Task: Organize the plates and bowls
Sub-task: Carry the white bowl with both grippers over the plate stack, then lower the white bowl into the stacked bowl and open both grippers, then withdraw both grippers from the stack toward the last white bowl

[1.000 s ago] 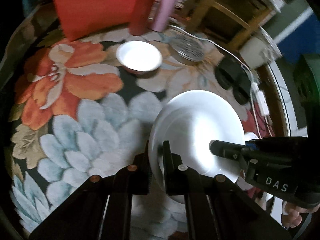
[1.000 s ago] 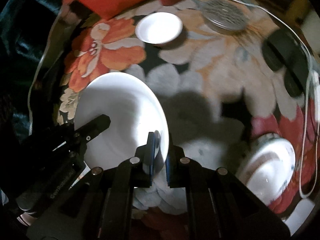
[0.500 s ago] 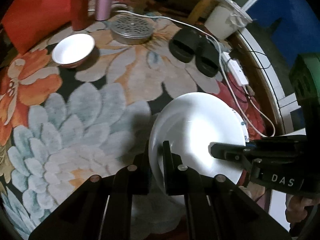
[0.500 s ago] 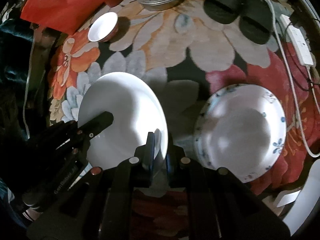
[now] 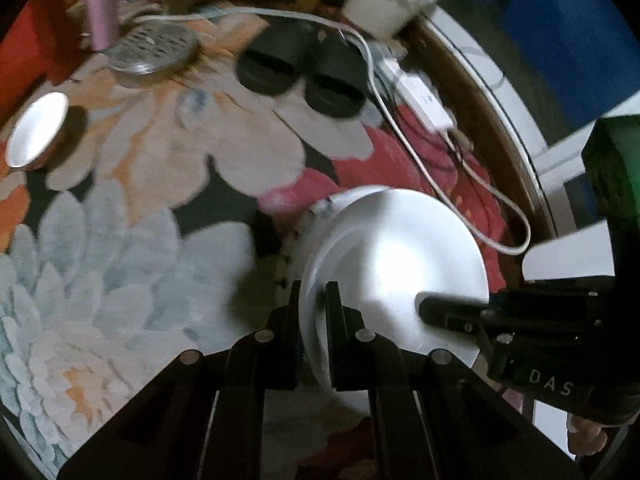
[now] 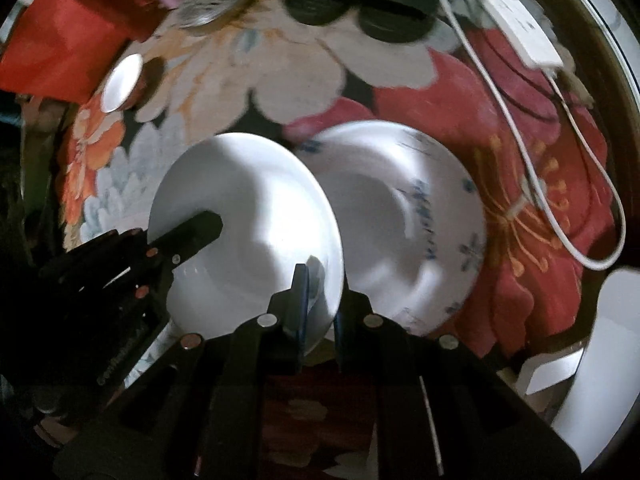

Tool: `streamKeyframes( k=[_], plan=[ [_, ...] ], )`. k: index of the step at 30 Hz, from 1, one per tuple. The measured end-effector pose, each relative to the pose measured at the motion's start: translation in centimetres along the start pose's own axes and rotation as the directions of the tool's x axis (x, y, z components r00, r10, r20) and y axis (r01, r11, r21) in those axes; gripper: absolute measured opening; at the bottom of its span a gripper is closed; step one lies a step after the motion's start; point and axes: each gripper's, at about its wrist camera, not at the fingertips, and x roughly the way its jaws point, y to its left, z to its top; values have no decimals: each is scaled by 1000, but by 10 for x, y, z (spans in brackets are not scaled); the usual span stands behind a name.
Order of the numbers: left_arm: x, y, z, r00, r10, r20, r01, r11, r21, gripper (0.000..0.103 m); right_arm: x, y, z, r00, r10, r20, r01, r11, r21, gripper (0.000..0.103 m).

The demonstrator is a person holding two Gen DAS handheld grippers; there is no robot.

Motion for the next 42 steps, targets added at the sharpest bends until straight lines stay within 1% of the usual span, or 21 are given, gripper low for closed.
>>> streamKeyframes(
  k=[5, 11, 14, 16, 17, 18, 19, 20, 21, 23, 25, 27, 28, 30, 31, 32, 33, 34, 35, 40, 42],
  plan=[
    [27, -15, -9, 998, -6, -60, 8, 999, 44, 7, 15, -26, -8, 999, -11, -36, 13, 999, 44, 11],
    [34, -20, -12, 997, -1, -76, 7, 997, 73, 8, 20, -33, -11, 999, -10, -50, 13, 999, 48, 11],
    [33, -21, -11, 997, 5, -73, 1, 996, 84, 9, 21, -33, -11, 998, -53, -42, 54, 998, 25, 11],
    [30, -18, -9, 998, -8, -70, 14, 997, 76, 14, 23, -35, -11, 997, -66, -43, 67, 998, 19, 11],
    [28, -17, -7, 998, -14, -65, 19, 997, 71, 21, 22, -36, -11, 997, -67, -38, 68, 997, 20, 11],
    [27, -16, -6, 998, -17, -58, 21, 997, 67, 33, 22, -36, -11, 997, -67, -34, 67, 998, 21, 11],
    [23, -14, -4, 999, -26, -44, 29, 998, 62, 41, 21, -37, -10, 998, -57, -32, 58, 998, 22, 11],
    [20, -13, -3, 999, -34, -35, 36, 998, 59, 58, 21, -37, -9, 998, -54, -32, 55, 998, 26, 11],
    [15, -12, -1, 999, -45, -19, 46, 997, 55, 69, 19, -37, -10, 998, -55, -28, 56, 998, 26, 12],
    [8, -12, 2, 998, -57, 6, 57, 997, 55, 76, 16, -35, -9, 999, -50, -14, 50, 998, 23, 12],
    [0, -13, 4, 998, -58, 28, 56, 996, 68, 82, 12, -37, -8, 999, -43, -12, 43, 999, 32, 14],
    [-5, -14, 5, 997, -50, 52, 45, 995, 84, 100, 10, -38, -8, 999, -39, -8, 39, 998, 42, 14],
    [-7, -14, 5, 997, -43, 64, 37, 995, 92, 103, 8, -38, -8, 999, -39, -5, 39, 998, 44, 14],
    [-10, -14, 4, 996, -9, 88, 0, 995, 103, 102, 6, -36, -8, 999, -44, 3, 44, 998, 44, 14],
    [-10, -13, 4, 996, -3, 89, -7, 995, 104, 102, 5, -36, -8, 999, -47, 7, 46, 998, 43, 21],
    [-10, -11, 3, 996, 5, 91, -14, 995, 101, 102, 5, -36, -8, 999, -44, 11, 43, 998, 44, 40],
    [-10, -8, 3, 996, 11, 93, -20, 995, 96, 102, 4, -35, -8, 999, -42, 18, 41, 998, 48, 54],
    [-10, -5, 2, 995, 19, 94, -27, 996, 89, 103, 3, -35, -8, 999, -39, 28, 38, 998, 53, 72],
    [-10, -1, 2, 995, 21, 96, -29, 996, 80, 103, 2, -34, -8, 998, -45, 38, 42, 997, 57, 80],
    [-13, 18, 0, 993, 57, 108, -61, 997, 37, 102, -4, -32, -6, 996, -54, 72, 50, 997, 61, 96],
    [-13, 24, 0, 992, 65, 106, -67, 998, 16, 102, -5, -30, -5, 995, -61, 81, 56, 997, 60, 98]
  ],
)
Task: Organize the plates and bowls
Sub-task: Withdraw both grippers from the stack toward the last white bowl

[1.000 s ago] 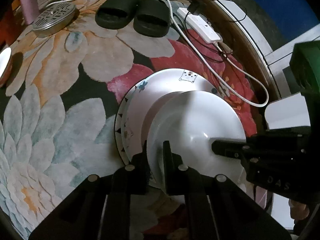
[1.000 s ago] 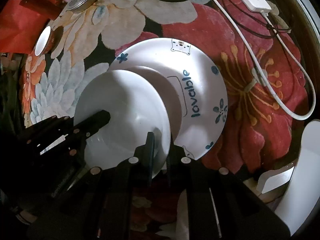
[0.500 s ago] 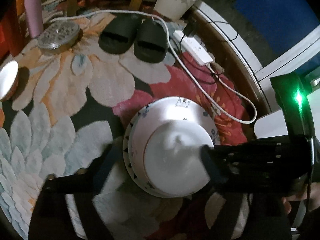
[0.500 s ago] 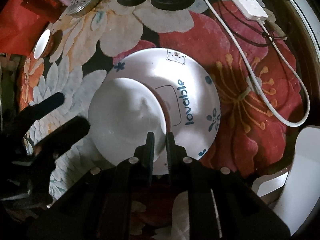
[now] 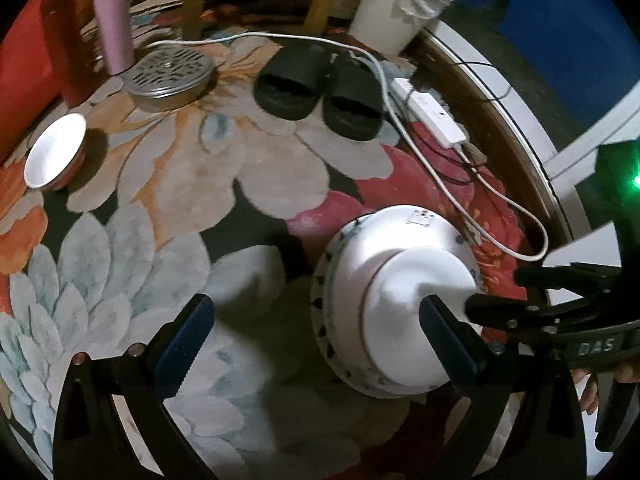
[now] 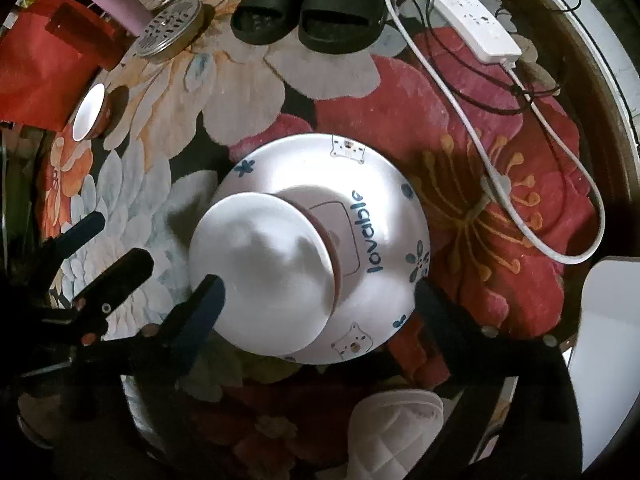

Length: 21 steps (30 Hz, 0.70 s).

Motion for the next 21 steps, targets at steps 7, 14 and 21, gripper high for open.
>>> streamKeyframes(
  k=[7, 14, 21],
  plan=[
    [1, 17, -3, 1000, 18, -10, -19, 999, -42, 103, 3, 7, 1, 1000, 2, -3, -2, 1000, -22, 99],
    [1, 24, -2, 1000, 24, -12, -24, 998, -58, 103, 4, 12, 0, 1000, -3, -1, 3, 999, -35, 99],
    [1, 29, -3, 999, 30, -16, -31, 997, -68, 102, 4, 15, 0, 1000, -6, -1, 6, 999, -46, 99]
  ],
)
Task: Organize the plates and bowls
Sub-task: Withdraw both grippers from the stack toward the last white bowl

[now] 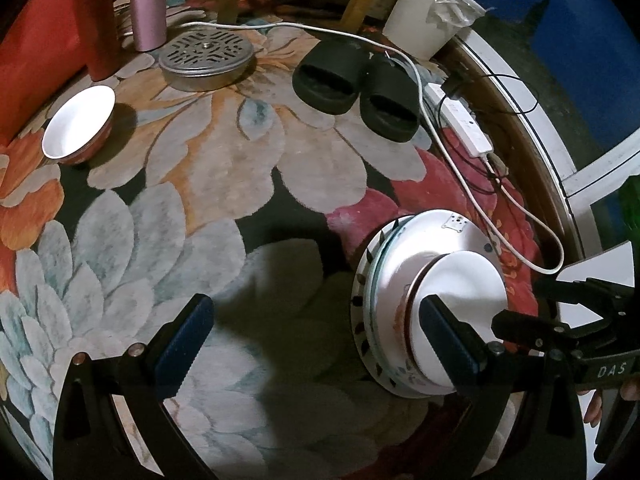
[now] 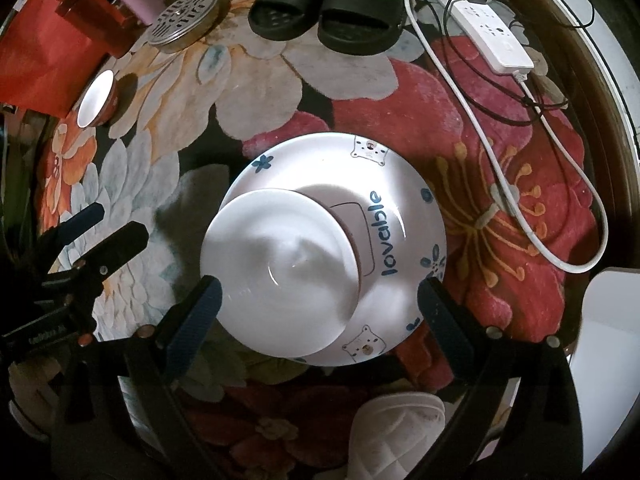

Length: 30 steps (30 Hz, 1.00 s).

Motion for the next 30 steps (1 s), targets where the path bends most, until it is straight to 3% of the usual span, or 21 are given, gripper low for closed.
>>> streamKeyframes(
  k=[20, 30],
  plan=[
    [-1, 28, -2, 1000, 30, -3, -31, 999, -45, 103, 1, 16, 5, 1000, -7, 21, 7, 999, -31, 100],
    [-8, 64, -7, 998, 57, -7, -57, 993, -106, 103, 2, 38, 11, 999, -4, 51, 7, 998, -69, 100]
  ],
)
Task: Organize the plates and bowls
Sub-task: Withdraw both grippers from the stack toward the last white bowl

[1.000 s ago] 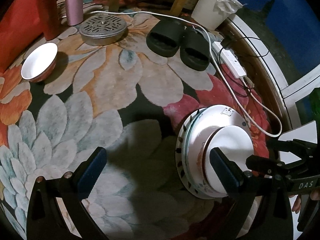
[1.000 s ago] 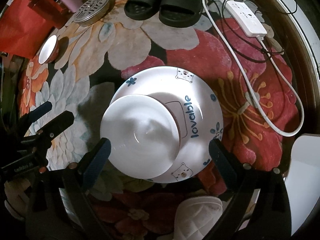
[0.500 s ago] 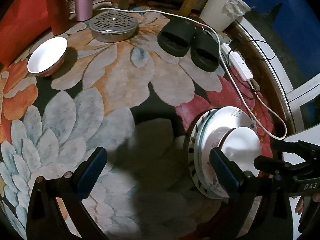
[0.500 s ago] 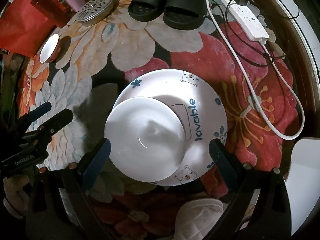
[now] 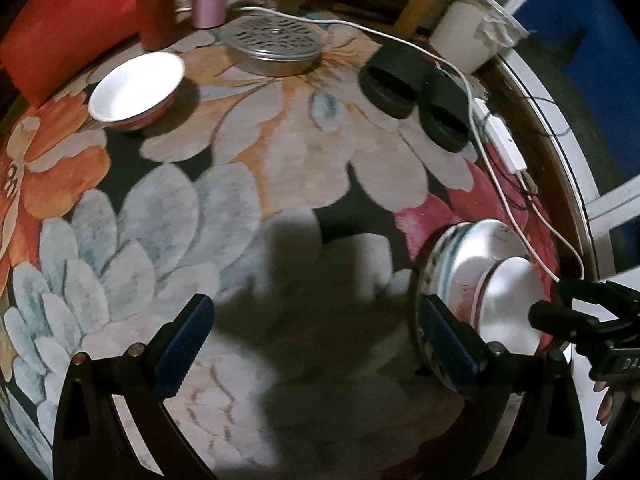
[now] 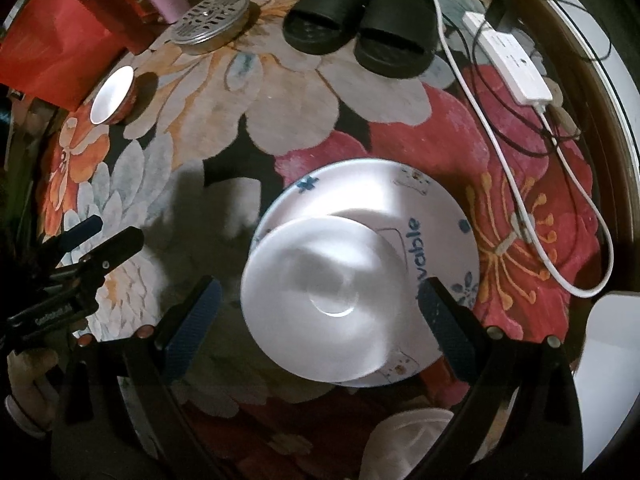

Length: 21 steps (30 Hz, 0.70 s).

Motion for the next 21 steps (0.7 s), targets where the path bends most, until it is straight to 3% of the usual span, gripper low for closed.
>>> streamKeyframes(
  k=[12, 21],
  plan=[
    [-16, 72, 0, 998, 53, 20, -50, 992, -119, 103, 6, 43, 11, 1000, 23, 19, -22, 997, -71, 100],
    [-26, 138, -1, 995, 99, 31, -89, 969, -230, 103, 20, 95, 37, 999, 35, 15, -32, 979, -202, 100]
  ],
)
